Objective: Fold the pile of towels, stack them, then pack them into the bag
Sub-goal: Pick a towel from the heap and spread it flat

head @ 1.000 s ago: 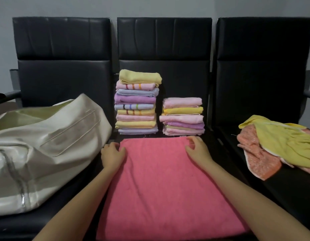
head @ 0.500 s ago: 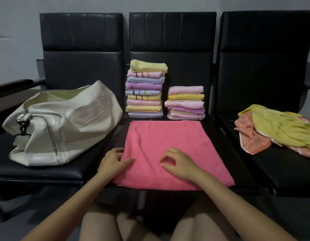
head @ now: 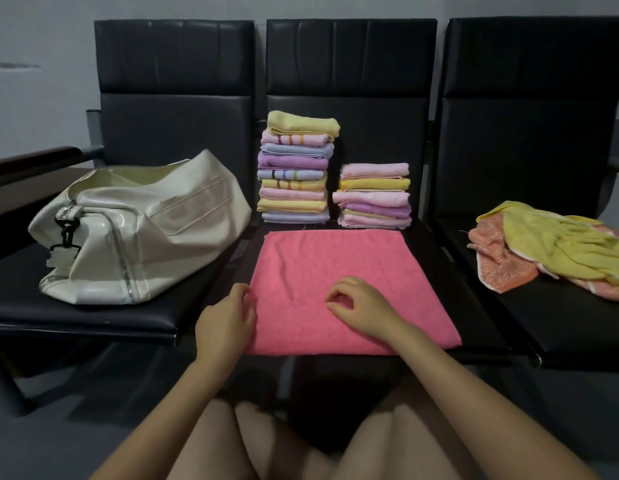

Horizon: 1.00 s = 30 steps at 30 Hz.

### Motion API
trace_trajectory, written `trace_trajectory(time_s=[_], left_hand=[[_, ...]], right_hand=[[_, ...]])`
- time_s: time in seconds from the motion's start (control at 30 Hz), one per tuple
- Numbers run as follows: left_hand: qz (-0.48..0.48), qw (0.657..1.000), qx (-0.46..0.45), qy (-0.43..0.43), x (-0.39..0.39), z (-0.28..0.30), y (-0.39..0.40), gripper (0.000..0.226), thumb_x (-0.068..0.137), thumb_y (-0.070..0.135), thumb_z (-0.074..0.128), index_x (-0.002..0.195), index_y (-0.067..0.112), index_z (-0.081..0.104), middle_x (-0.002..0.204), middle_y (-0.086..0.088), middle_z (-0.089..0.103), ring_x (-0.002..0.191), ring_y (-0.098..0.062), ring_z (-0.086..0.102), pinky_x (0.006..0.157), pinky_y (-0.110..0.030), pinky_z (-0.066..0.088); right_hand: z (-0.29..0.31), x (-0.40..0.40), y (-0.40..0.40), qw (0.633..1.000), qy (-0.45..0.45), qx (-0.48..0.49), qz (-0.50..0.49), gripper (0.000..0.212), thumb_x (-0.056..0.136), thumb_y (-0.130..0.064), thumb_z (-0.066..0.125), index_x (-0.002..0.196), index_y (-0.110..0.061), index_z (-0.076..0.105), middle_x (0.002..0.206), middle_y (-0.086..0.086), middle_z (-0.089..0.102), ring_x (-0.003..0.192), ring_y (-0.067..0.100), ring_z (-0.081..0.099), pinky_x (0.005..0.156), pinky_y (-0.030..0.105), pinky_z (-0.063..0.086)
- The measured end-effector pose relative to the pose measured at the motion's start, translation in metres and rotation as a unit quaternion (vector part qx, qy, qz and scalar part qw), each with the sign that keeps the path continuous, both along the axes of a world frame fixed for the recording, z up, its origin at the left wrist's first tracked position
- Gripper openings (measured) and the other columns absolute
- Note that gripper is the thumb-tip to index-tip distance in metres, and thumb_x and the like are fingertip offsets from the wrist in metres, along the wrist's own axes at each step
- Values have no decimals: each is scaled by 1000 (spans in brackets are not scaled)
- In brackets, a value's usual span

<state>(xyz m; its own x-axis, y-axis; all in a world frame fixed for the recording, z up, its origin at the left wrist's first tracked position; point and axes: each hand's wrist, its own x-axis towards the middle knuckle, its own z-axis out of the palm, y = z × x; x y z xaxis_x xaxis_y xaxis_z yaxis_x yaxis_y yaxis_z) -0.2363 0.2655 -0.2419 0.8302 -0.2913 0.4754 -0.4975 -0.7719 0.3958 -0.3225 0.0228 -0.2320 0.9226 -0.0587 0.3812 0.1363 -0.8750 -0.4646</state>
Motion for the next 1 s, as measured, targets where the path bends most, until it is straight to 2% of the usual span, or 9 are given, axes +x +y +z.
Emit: trace_trajectory(time_s=[0.13, 0.23, 0.33, 0.47, 0.63, 0.7, 0.77, 0.9, 1.0], left_hand=[[1, 999, -35, 22, 4, -8, 9, 11, 92, 25, 55, 97, 20, 64, 93, -5, 72, 83, -36, 65, 67, -42, 50], [-1, 998, -61, 23, 0, -9, 10, 14, 89, 13, 54, 94, 19, 65, 92, -4, 71, 83, -35, 63, 69, -40, 48], [6, 1000, -30, -4, -4, -8, 6, 19, 86, 6, 53, 97, 14, 66, 93, -8, 71, 86, -36, 61, 73, -41, 42], [14, 1000, -5, 3, -1, -9, 7, 16, 86, 11, 56, 97, 16, 66, 89, -7, 66, 87, -33, 58, 72, -41, 43], [5, 996, 8, -90, -5, -19, 17, 8, 79, 12, 74, 87, 12, 69, 87, -10, 56, 80, -34, 51, 60, -42, 44], [-52, 990, 9, -127, -13, -20, 17, 7, 82, 20, 68, 85, 14, 68, 91, -6, 58, 83, -31, 53, 64, -41, 47], [-155, 978, 41, -136, -23, -17, 11, 20, 85, 29, 54, 89, 15, 67, 95, -2, 60, 86, -27, 55, 69, -40, 50], [-287, 951, 99, -58, -23, -13, -6, 34, 89, 36, 47, 112, 19, 65, 116, 0, 62, 106, -22, 59, 90, -38, 50], [-317, 944, 93, -6, -10, -13, -11, 38, 92, 37, 45, 124, 27, 64, 125, -1, 60, 116, -20, 56, 100, -36, 45]], right_hand=[[0, -2, 0, 1000, -4, 7, -13, 6, 87, -20, 65, 91, -18, 70, 92, -14, 57, 95, 7, 52, 87, 24, 43], [1, -1, 0, 1000, -8, 16, -16, 6, 87, -18, 66, 89, -17, 70, 92, -11, 59, 94, 7, 53, 85, 24, 43], [1, -1, 0, 1000, -3, 20, -16, 6, 87, -17, 65, 90, -15, 71, 93, -8, 60, 94, 9, 54, 85, 23, 43], [1, -2, 1, 1000, -4, 23, -18, 7, 88, -16, 65, 91, -15, 71, 93, -8, 61, 94, 10, 55, 87, 24, 44], [0, -3, 0, 1000, -13, 16, -18, 9, 89, -17, 64, 91, -13, 71, 91, -10, 60, 93, 10, 55, 85, 24, 43], [1, -3, 0, 999, -18, 26, -22, 10, 90, -18, 63, 90, -12, 72, 89, -9, 60, 91, 10, 55, 84, 25, 44], [1, -3, 0, 998, -21, 53, -29, 11, 91, -17, 63, 87, -11, 71, 87, -8, 62, 87, 11, 56, 83, 27, 45], [4, -6, 0, 992, -44, 113, -43, 17, 93, -13, 59, 84, -11, 72, 83, -5, 66, 80, 11, 61, 76, 27, 49], [-1, -25, 0, 993, -103, 46, -15, 16, 92, -17, 60, 81, -11, 70, 79, -9, 61, 75, 5, 52, 70, 24, 44]])
